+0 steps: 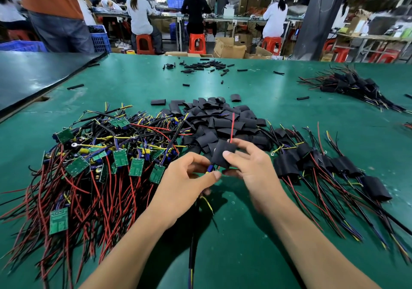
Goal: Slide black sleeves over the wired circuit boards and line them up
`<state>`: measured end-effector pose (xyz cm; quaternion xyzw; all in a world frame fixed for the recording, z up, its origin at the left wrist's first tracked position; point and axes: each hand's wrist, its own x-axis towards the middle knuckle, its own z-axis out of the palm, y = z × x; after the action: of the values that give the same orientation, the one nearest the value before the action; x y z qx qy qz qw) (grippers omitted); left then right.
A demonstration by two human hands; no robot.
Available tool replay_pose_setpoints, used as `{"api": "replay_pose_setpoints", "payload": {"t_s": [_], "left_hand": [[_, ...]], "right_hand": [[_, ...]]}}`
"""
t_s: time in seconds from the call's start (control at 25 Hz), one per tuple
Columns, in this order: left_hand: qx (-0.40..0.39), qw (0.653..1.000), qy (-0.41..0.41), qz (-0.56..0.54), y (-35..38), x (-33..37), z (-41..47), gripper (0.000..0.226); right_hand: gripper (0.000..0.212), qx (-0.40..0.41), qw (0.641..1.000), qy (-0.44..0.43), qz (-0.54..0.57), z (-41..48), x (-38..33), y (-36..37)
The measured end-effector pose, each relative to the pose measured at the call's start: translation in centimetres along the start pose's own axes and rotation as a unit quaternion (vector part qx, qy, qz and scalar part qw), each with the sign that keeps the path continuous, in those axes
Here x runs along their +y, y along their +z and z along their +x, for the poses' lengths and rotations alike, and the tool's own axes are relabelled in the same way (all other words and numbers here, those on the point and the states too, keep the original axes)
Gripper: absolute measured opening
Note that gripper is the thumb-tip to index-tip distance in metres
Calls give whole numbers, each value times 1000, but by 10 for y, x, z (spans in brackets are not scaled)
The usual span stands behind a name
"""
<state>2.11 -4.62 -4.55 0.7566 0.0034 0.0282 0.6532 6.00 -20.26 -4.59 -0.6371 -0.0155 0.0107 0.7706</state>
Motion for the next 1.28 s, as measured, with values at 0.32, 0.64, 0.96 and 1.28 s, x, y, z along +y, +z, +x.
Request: {"api": "replay_pose_setpoints", "payload": {"t_s": [0.32, 0.64, 0.96, 1.28], "left_hand": [[26, 990, -18, -141, 1, -5, 5, 14], [-22, 979, -44, -198, -2, 4, 3, 36], [-33, 974, -42, -219, -6, 5, 2, 18], [-14, 979, -49, -199, -4, 5, 2, 15]], "right_hand": [[22, -8, 999, -1, 47, -7, -4, 11], [45, -76, 986, 9, 147, -5, -11, 3], [49, -62, 991, 16, 121, -3, -8, 2], [54, -35, 997, 1, 74, -4, -10, 1]]}}
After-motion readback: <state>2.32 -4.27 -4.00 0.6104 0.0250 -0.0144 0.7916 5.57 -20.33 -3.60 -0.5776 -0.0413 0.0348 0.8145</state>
